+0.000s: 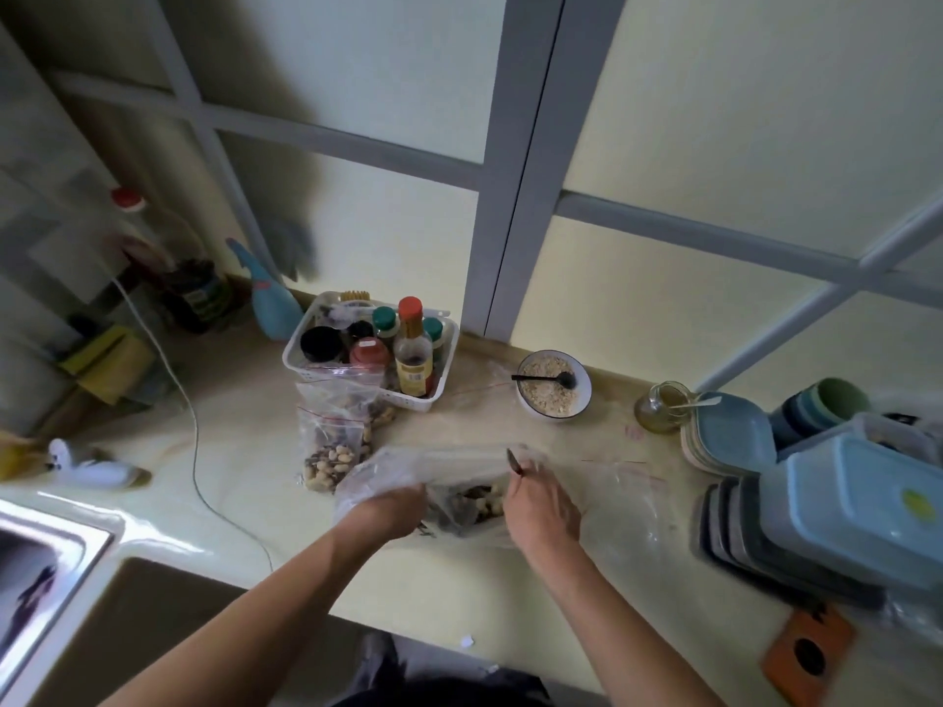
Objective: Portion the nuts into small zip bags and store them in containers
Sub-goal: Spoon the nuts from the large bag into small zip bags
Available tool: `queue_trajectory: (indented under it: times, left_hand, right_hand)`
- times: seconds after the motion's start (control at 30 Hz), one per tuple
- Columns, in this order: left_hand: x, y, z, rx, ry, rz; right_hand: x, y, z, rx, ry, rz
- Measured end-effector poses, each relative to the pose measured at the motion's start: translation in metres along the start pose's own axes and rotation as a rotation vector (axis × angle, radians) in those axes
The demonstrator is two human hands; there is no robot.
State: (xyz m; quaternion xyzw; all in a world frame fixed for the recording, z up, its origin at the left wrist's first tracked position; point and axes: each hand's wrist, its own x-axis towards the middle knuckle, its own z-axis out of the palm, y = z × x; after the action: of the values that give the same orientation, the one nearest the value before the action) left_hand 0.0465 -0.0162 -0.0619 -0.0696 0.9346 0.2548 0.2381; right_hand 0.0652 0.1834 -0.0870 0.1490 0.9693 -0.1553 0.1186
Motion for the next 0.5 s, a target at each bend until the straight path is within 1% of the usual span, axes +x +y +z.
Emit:
queue_trajectory:
  times: [0.03, 0.07, 0.1, 0.13, 0.17, 0.2, 0.23, 0.27, 0.3, 0.33, 0.37, 0.4, 0.43, 0.47, 0.5]
  left_hand:
    - [-0.003, 0.004, 0.003, -0.012, -0.019, 0.036]
    - [-0.004, 0.005, 0.008, -0.024, -0.051, 0.116]
    - [-0.004, 0.006, 0.011, 0.047, -0.109, 0.221]
    - [-0.002, 0.004, 0.021, 0.187, -0.152, 0.339]
    - [0.01, -0.009, 0.039, 0.307, -0.086, 0.456]
    - [0.014, -0.014, 0.048, 0.356, -0.012, 0.481]
    - [0.012, -0.013, 0.047, 0.362, -0.032, 0.455]
    - [0.005, -0.01, 0.038, 0.354, -0.196, 0.365]
    - [-0.007, -0.002, 0.024, 0.295, -0.191, 0.345]
    - [-0.007, 0.001, 0.019, 0.134, -0.114, 0.353]
    - [-0.003, -0.003, 0.024, 0.103, -0.073, 0.388]
    - [-0.001, -0.003, 0.024, 0.061, -0.118, 0.439]
    - [-0.003, -0.001, 0.019, 0.044, -0.163, 0.441]
    - [-0.002, 0.001, 0.017, 0.018, -0.145, 0.464]
    - [-0.001, 0.003, 0.016, -0.013, -0.165, 0.455]
  right_hand:
    - [0.004, 0.0, 0.0, -0.023, -0.01, 0.011]
    - [0.005, -0.001, -0.001, -0.045, -0.024, 0.024]
    - [0.004, -0.002, 0.0, -0.069, -0.039, 0.041]
    - [0.002, -0.003, 0.001, -0.084, -0.027, 0.047]
    - [0.0, -0.003, 0.003, -0.101, -0.005, 0.042]
    - [-0.002, -0.002, 0.005, -0.128, 0.016, 0.029]
    - [-0.004, -0.002, 0.006, -0.147, 0.04, 0.019]
    - [-0.005, -0.001, 0.007, -0.148, 0.055, 0.012]
    - [-0.005, 0.002, 0.008, -0.133, 0.051, 0.006]
    - [-0.005, 0.004, 0.007, -0.117, 0.046, 0.003]
    - [-0.005, 0.007, 0.006, -0.106, 0.043, 0.008]
    - [-0.005, 0.009, 0.004, -0.093, 0.039, 0.015]
    - [-0.004, 0.011, 0.002, -0.072, 0.047, 0.015]
    - [-0.004, 0.013, 0.0, -0.051, 0.065, 0.016]
    - [-0.006, 0.013, -0.003, -0.029, 0.084, 0.022]
